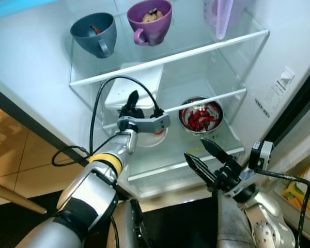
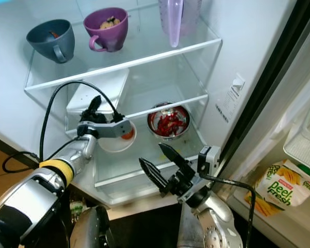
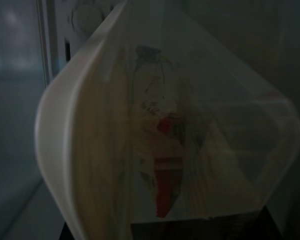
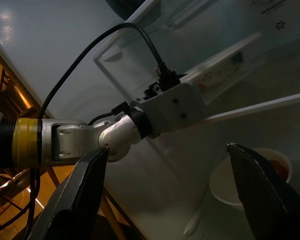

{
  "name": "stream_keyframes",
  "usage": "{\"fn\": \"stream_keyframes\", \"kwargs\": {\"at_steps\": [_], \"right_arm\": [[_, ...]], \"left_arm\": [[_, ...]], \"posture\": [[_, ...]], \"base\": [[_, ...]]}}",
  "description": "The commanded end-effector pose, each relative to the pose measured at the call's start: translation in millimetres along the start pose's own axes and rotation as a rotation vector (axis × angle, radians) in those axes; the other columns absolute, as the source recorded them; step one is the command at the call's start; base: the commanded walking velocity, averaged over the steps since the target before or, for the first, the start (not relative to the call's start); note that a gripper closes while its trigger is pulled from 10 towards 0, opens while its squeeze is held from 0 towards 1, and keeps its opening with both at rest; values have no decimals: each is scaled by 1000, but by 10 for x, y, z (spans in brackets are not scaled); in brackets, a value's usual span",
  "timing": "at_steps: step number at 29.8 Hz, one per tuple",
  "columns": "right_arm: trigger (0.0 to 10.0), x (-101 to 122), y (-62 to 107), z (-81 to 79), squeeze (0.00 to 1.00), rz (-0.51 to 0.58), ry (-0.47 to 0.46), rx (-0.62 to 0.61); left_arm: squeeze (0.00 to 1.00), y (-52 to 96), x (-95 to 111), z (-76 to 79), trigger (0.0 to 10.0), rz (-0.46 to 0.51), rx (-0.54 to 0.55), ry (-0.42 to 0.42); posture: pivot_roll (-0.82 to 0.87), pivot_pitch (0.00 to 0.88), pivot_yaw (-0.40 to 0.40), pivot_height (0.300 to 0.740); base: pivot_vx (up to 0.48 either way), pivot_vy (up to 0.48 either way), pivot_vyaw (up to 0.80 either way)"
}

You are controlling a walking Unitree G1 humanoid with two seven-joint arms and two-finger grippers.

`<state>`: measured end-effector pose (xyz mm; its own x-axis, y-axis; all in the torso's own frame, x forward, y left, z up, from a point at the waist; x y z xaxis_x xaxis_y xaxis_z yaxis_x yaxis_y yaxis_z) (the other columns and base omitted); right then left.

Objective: Restocking fridge

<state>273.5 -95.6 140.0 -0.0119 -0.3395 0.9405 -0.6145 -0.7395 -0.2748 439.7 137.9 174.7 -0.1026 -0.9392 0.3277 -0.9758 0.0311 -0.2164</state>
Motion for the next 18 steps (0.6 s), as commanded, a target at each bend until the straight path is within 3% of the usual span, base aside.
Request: {"fn": "stream_keyframes", "kwargs": {"at_steps": [1,11,13,14,16,17,18], "right_arm": [[10000,-6,-20,-76,0,-2,-19,21],[10000,73,-52,-119,0,3,-14,32],[10000,87,-65,-108,0,6,-10,32],[10000,87,-65,-108,0,6,-10,32],[10000,97,-80,-90,0,6,-4,30],[10000,97,-80,-90,0,6,-4,30],[10000,105,-90,-82,0,9,-2,29]], "left_arm": [[1000,52,-261,27,10000,-96,-33,4],[1000,30,-183,1,10000,-104,7,122],[1000,45,-49,81,10000,-76,-7,206],[1000,45,-49,81,10000,-76,-7,206],[1000,94,184,246,10000,-16,-71,318],[1000,94,184,246,10000,-16,-71,318],[925,137,298,336,10000,21,-105,350]], "posture": [[-235,356,174,530],[-230,341,183,530],[-219,329,185,530],[-219,329,185,530],[-212,322,184,530],[-212,322,184,530],[-209,318,185,530]], "base": [[0,0,0],[0,0,0],[0,0,0],[0,0,0],[0,0,0],[0,0,0],[0,0,0]]}}
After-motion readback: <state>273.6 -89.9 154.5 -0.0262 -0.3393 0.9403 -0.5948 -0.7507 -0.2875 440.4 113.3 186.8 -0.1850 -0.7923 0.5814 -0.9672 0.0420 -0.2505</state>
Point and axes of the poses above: a point about 5 cm out from each wrist's last joint towards the gripper, its own y axis pointing back from the gripper into the wrist, its own x axis along the axis of the wrist's last joint, z = x × y, the point moved 4 cm from there along -y, pointing out of the wrist towards the gripper, and after that the axes turned 9 degrees about y, right-handed, at the moved point
